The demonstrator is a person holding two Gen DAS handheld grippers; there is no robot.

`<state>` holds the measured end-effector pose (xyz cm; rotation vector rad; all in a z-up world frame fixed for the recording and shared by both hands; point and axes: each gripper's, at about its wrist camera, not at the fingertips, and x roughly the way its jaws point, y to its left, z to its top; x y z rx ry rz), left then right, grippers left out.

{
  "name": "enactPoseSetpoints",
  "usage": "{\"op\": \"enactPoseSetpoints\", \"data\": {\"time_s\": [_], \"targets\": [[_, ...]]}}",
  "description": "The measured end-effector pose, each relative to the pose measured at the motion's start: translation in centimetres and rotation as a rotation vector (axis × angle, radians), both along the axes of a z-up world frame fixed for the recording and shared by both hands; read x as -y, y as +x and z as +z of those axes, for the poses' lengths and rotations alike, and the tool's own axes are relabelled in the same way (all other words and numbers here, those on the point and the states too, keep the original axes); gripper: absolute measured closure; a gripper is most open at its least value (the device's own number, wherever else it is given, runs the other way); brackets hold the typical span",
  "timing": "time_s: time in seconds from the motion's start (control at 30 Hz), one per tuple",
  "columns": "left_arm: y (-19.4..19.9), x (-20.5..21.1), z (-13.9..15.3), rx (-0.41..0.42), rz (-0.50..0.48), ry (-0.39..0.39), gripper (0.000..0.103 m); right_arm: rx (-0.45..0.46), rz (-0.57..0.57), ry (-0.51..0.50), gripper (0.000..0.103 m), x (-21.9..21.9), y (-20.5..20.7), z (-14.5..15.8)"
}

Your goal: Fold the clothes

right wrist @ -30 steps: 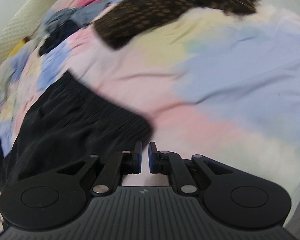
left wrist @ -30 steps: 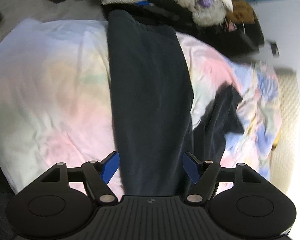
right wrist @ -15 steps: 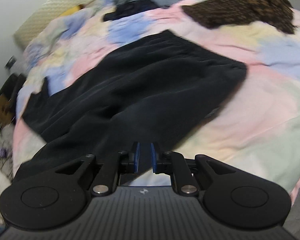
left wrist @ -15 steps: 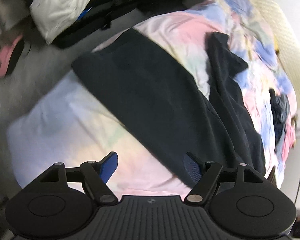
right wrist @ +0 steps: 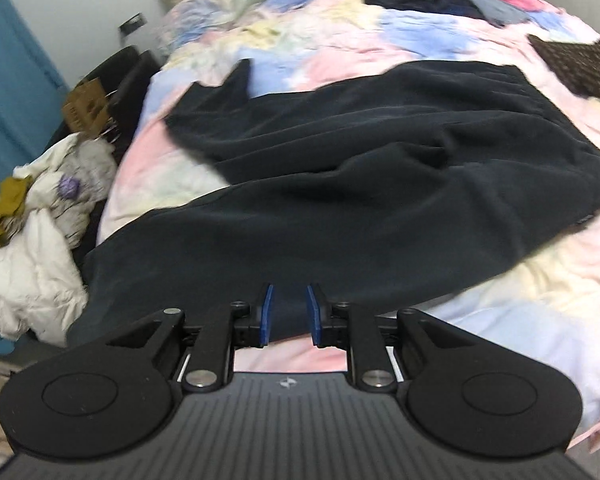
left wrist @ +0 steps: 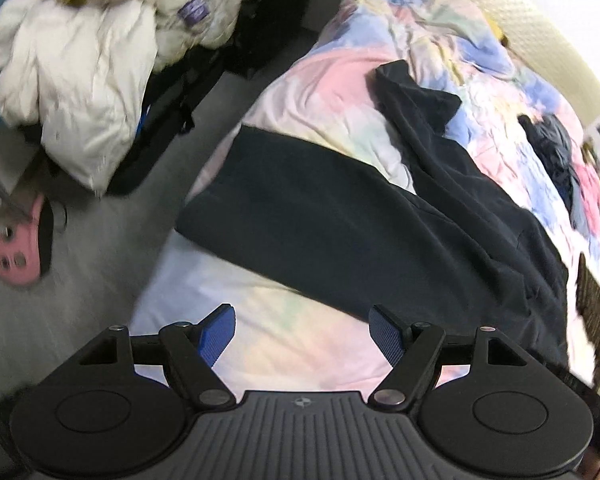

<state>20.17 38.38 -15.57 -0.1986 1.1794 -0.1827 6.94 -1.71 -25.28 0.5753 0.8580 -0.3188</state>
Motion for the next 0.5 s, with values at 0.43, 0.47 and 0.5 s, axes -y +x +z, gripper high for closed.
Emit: {"op": "enactPoseSetpoints", "data": {"time_s": [0.43, 0.47, 0.5], "targets": [[5.0, -10.6, 0.5, -0.01, -0.318, 0.072, 0.027, 0.006, -0.149, -0.014, 0.079, -16.8, 2.8, 3.0], [5.5, -11.2, 0.7, -0.01, -0.331, 0.067, 0.027, 0.003, -0.144, -0.021, 0.079, -17.7, 3.0, 3.1], [5.9, -11.7, 0.8, -0.01, -0.341, 0.063, 0.027, 0.002, -0.138, -0.03, 0.079, -18.5, 3.2, 3.3]]}}
